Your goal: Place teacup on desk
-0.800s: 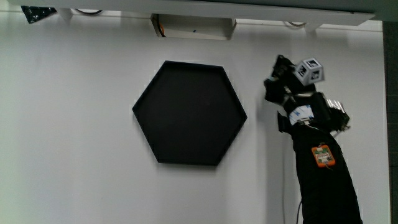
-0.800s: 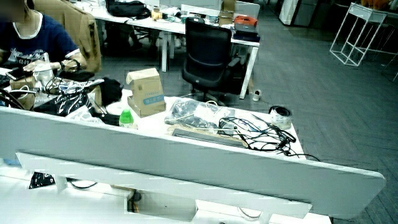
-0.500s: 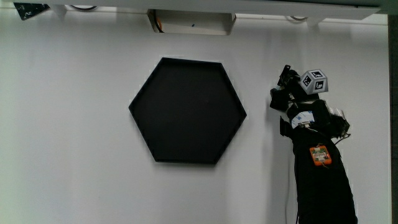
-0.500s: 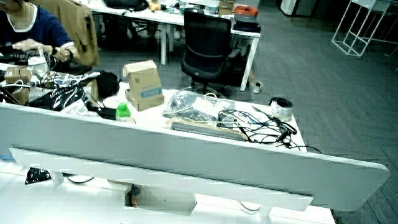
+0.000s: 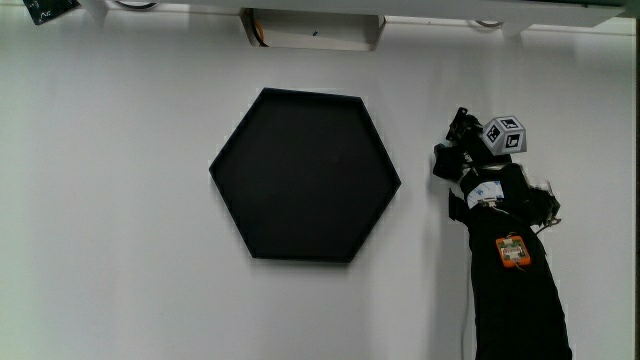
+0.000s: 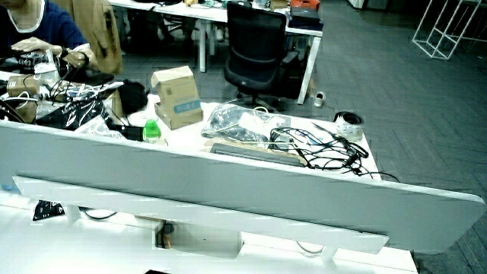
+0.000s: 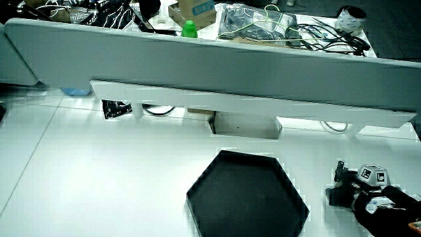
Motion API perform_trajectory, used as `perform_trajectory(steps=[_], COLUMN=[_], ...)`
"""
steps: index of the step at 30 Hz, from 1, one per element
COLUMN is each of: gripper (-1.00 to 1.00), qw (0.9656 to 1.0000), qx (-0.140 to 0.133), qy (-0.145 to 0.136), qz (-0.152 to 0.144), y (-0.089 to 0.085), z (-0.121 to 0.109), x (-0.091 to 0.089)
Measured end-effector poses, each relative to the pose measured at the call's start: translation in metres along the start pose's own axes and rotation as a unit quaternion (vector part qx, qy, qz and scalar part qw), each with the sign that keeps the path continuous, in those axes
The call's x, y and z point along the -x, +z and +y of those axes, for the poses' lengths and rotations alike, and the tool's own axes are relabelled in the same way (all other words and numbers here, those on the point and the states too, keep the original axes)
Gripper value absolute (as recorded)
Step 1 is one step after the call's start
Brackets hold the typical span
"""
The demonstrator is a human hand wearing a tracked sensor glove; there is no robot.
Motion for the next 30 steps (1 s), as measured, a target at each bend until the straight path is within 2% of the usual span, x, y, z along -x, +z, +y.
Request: perform_trajectory(steps=[1,2,3,8,10,12,17,19,20,21,22,23,24,25,26,29,30], gripper=[-0.18,-0.27,-0.36,-0.82,-1.0,-1.0,-1.0,-1.0,-1.0,-1.0,-1.0,-1.0,-1.0,-1.0,-1.0,-1.0,-1.0], qw=[0.9999,0.9999,0.9997,0.9992,0.9992,0.9988,0.9973,0.9962,0.995,0.9948,0.9947,0.9948,0.9929,0.9932,0.9939,0.991,0.9902], qx=[0.011,0.009,0.011,-0.013,-0.021,-0.021,-0.043,-0.064,-0.016,-0.063,-0.059,-0.066,-0.05,-0.024,-0.013,-0.002,-0.003], qy=[0.004,-0.006,-0.003,0.003,0.004,0.016,0.029,0.03,0.043,0.043,0.044,0.043,0.058,0.061,0.054,0.054,0.063], qz=[0.008,0.009,0.02,0.039,0.035,0.042,0.052,0.051,0.089,0.068,0.073,0.065,0.091,0.097,0.095,0.122,0.125], y=[-0.004,-0.008,-0.009,-0.014,-0.018,-0.02,-0.026,-0.032,-0.022,-0.038,-0.046,-0.05,-0.05,-0.04,-0.039,-0.053,-0.056], z=[0.001,0.002,0.0,-0.01,-0.013,-0.018,-0.031,-0.036,-0.05,-0.043,-0.041,-0.045,-0.051,-0.065,-0.073,-0.083,-0.087], x=[-0.003,-0.008,-0.009,-0.014,-0.017,-0.018,-0.024,-0.027,-0.014,-0.026,-0.03,-0.03,-0.026,-0.012,-0.008,-0.012,-0.012])
